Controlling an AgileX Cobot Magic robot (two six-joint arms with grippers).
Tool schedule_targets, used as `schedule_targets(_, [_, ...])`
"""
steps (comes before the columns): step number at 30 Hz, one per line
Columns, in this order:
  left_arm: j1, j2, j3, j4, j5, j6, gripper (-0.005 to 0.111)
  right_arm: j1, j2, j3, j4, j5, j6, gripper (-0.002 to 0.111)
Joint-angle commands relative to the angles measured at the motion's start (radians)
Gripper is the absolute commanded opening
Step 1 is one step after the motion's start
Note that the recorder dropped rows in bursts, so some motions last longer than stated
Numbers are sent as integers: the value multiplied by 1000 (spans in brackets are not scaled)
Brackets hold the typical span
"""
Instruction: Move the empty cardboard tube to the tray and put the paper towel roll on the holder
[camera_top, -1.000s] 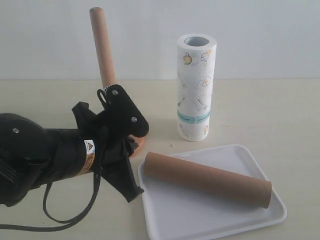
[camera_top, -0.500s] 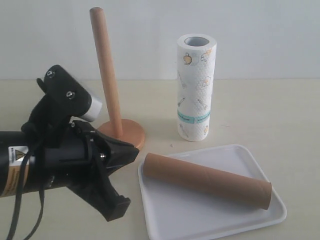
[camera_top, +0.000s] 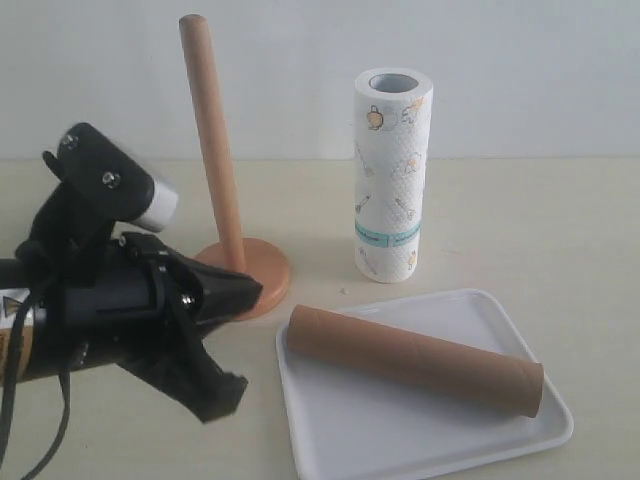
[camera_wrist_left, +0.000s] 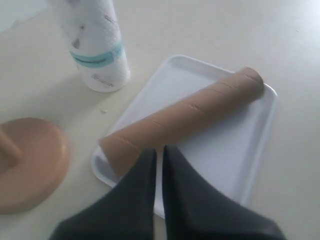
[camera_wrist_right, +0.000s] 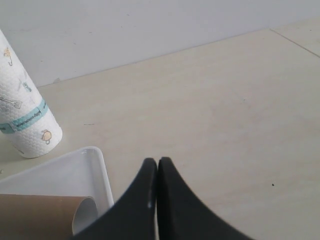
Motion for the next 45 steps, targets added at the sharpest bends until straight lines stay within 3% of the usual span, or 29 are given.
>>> schedule_targets(1, [11,-65,6,-121,222,-23,4,-7,-5,0,-5,-6,-3,0])
schedule_targets(4, [75,-169,25,-229,240,-4,4,-7,-5,0,-5,-6,-3,0])
schedule_targets(7, [151,-311,67,-254,168,0,4,-7,-5,0,-5,-6,-3,0])
schedule_targets(14, [387,-633,238,-183,-142,23,4,-7,-5,0,-5,-6,-3,0])
schedule_targets(20, [541,-841,345,-297,-96,-62,4,-7,-5,0,-5,-6,-3,0])
schedule_targets(24, [599,-945,353,-493,-62,-204,4,-7,-5,0,-5,-6,-2,0])
schedule_targets(30, [676,-1055,354,-605,-125,-357,4,-7,-5,0,-5,-6,-4,0])
schedule_targets(34, [717,-1096,366,-843,-92,-357,4,-7,-5,0,-5,-6,-4,0])
schedule_targets(45, [722,-1098,413,-1052,65,-357,4,-7,-5,0,-5,-6,-4,0])
